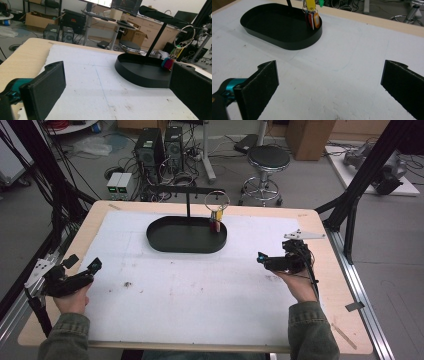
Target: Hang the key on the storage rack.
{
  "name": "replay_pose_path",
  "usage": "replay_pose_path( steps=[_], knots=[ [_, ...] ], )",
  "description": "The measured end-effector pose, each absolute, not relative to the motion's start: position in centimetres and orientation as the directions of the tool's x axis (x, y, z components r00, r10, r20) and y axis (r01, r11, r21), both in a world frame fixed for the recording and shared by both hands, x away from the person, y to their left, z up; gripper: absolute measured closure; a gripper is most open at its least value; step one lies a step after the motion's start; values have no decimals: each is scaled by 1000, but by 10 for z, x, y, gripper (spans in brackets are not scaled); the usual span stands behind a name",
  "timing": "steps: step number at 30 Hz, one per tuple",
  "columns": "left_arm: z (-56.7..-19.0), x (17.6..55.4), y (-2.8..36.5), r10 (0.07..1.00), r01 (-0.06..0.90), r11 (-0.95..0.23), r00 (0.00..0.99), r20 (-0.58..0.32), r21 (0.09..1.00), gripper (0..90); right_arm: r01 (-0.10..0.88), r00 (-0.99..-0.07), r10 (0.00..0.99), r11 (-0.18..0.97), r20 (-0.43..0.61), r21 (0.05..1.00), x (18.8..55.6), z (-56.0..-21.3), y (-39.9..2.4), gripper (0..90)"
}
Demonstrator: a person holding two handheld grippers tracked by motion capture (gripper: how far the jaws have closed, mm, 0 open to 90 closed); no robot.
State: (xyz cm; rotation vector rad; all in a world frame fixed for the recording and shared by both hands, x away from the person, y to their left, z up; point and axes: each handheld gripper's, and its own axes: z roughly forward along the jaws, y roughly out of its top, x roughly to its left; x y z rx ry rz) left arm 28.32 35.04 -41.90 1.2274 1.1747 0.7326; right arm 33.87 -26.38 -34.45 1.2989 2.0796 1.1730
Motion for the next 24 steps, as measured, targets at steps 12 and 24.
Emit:
replay_pose_path(
  steps=[12, 24],
  knots=[
    [-419, 283, 350, 917, 156, 243, 285, -279, 957, 17, 556, -429, 899, 186, 88, 810, 325, -363, -269, 4],
    [-419, 284, 350, 917, 159, 242, 285, -279, 957, 17, 567, -377, 922, 151, 92, 809, 310, -385, -277, 4]
  ],
)
